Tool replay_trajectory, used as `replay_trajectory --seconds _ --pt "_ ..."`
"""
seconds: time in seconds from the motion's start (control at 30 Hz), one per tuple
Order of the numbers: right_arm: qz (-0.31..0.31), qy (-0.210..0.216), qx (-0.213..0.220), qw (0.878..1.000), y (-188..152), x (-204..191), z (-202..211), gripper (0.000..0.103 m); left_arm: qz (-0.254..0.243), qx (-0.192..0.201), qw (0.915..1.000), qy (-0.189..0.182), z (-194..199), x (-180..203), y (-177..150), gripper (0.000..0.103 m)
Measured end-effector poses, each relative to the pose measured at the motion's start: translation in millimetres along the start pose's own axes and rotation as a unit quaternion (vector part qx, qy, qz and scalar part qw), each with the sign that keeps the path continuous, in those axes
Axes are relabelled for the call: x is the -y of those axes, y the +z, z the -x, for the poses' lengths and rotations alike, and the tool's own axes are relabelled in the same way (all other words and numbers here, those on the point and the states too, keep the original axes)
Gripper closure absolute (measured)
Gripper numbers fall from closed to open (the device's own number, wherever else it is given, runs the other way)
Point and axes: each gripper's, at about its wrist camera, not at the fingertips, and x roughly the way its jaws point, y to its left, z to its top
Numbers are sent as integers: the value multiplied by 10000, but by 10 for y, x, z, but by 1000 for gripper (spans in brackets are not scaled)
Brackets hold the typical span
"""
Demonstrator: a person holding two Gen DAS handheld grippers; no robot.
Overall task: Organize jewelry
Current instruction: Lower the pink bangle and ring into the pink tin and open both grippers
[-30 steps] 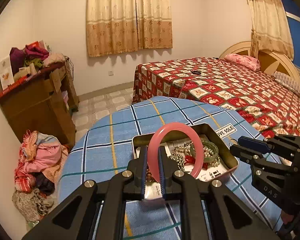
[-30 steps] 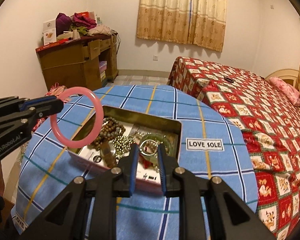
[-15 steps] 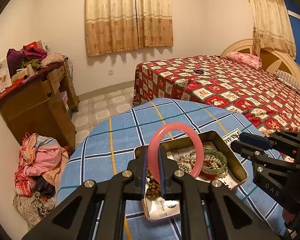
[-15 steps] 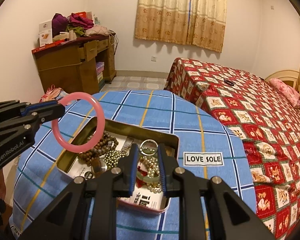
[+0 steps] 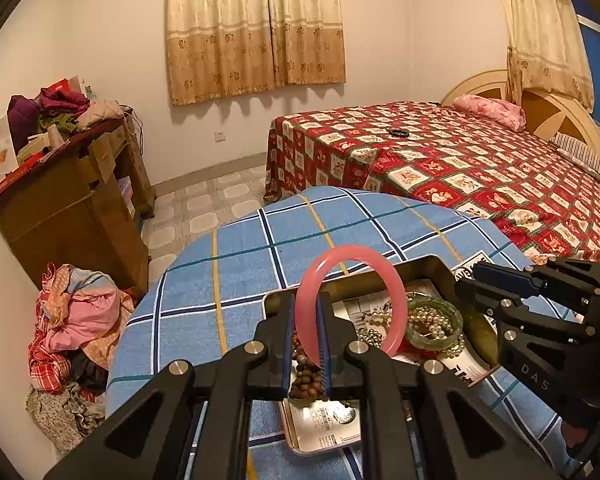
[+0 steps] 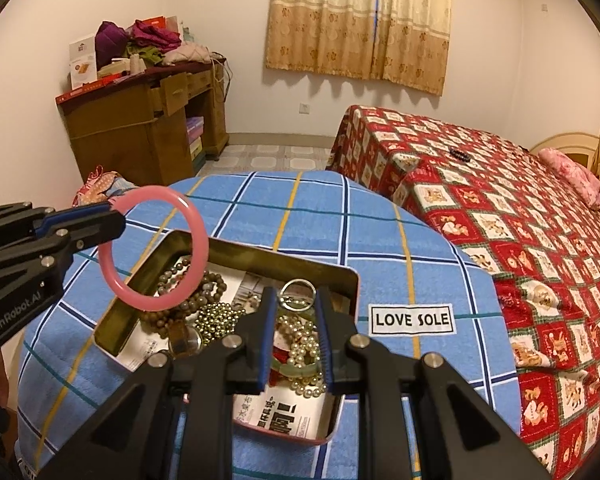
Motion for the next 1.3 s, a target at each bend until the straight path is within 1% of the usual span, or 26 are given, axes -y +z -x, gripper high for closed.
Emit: replay_trajectory --seconds 0.23,0.77,0.97,1.2,1.23,1.27,1.3 --pt "-2 -23 -66 10000 23 -14 -83 81 15 -113 9999 54 -112 -18 -36 93" --pt "-32 -59 -231 9997 -30 -14 -236 81 47 -362 9993 29 -304 -60 -151 93" --pt "-16 -51 -296 9995 -42 -32 -290 81 66 -402 9992 42 -329 -79 -162 93" --pt "-58 -13 -290 9996 -60 -26 -290 80 132 -355 9993 28 -291 -94 -137 91" --pt "-73 -4 -294 9995 -61 -24 -289 75 99 -352 9993 19 -277 -83 -132 83" --pt "-90 0 -301 9995 -66 -21 -284 73 97 -324 9994 10 -256 -78 -129 72" --pt "-118 -10 -282 9995 -74 -11 -266 67 109 -306 9995 17 -239 -82 -125 35"
